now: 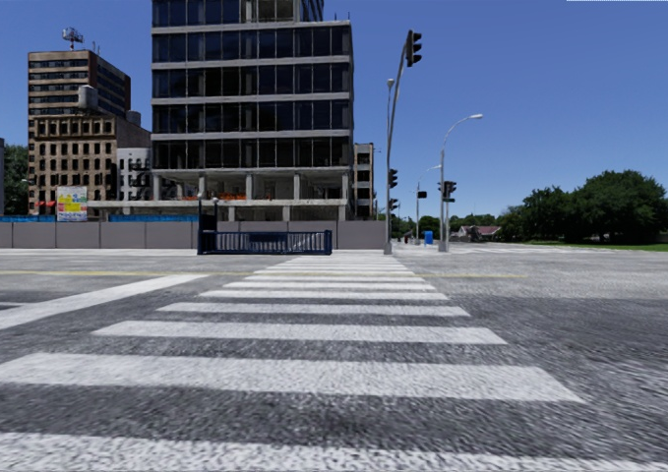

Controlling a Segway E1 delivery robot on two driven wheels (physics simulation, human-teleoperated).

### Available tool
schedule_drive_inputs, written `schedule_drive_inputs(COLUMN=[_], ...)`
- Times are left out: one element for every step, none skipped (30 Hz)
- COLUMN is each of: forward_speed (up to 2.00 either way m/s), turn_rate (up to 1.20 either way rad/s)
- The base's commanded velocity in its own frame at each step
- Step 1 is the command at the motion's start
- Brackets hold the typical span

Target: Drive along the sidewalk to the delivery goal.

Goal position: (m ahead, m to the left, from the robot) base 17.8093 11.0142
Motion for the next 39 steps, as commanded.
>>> schedule_drive_inputs(forward_speed=[2.00, 2.00, 2.00, 2.00, 2.00, 2.00, 2.00, 2.00, 2.00, 2.00, 2.00, 2.00, 2.00, 2.00, 2.00, 2.00, 2.00, 2.00, 2.00, 2.00, 2.00, 2.00, 2.00, 2.00, 2.00, 2.00, 2.00, 2.00, 2.00, 2.00, 2.00, 2.00, 2.00, 2.00, 2.00, 2.00, 2.00, 2.00, 2.00], turn_rate=[0.00, 0.00, 0.00, 0.00, 0.00, 0.00, 0.00, 0.00, 0.00, 0.00, 0.00, 0.00, 0.00, 0.00, 0.00, 0.00, 0.00, 0.00, 0.00, 0.00, 0.00, 0.00, 0.00, 0.00, 0.00, 0.00, 0.00, 0.00, 0.00, 0.00, 0.00, 0.00, 0.00, 0.00, 0.00, 0.00, 0.00, 0.00, 0.00])
